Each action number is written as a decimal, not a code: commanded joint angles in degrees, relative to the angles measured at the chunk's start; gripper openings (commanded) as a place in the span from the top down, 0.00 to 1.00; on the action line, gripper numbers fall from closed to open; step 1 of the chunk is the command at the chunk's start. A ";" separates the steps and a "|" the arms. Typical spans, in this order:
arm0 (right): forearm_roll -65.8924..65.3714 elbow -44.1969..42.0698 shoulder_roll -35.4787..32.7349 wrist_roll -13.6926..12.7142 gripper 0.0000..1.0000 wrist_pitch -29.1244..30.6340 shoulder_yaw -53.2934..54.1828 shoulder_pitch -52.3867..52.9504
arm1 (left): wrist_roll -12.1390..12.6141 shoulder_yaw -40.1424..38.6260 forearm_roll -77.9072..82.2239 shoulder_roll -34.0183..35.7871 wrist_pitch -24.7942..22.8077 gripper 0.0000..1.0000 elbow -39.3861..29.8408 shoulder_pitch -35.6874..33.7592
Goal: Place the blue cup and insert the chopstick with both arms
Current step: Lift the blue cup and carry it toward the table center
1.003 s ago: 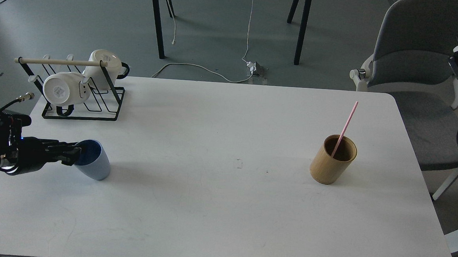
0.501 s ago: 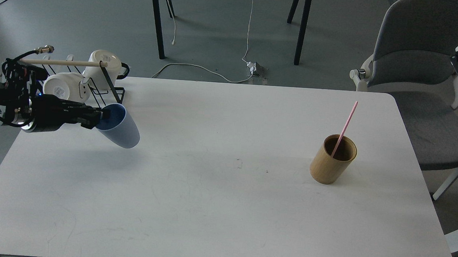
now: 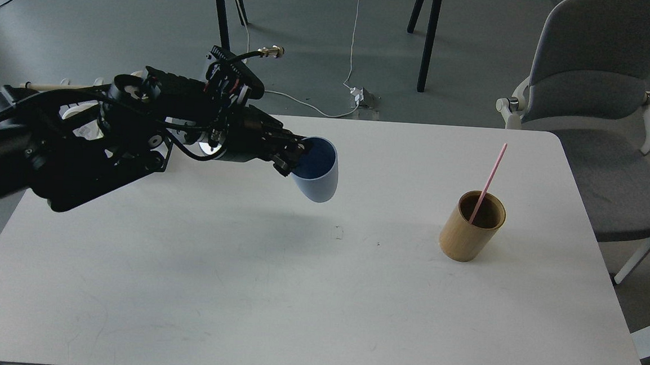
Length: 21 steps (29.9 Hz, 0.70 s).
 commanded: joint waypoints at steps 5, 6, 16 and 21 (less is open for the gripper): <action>0.00 -0.35 -0.40 0.07 0.01 0.00 0.08 -0.32 | -0.05 7.34 1.24 -7.42 0.01 0.96 6.37 0.44; 0.00 -0.35 -0.40 0.07 0.01 0.00 0.34 -0.32 | 0.04 7.34 1.42 -7.51 0.01 0.95 6.55 0.44; 0.00 -0.35 -0.13 0.60 0.01 0.00 1.31 -0.49 | -0.13 7.43 2.74 -8.39 0.01 0.94 12.08 1.76; 0.00 -0.26 -0.13 0.60 0.01 0.00 1.31 -0.49 | -0.05 7.43 2.74 -9.79 0.01 0.94 12.17 1.85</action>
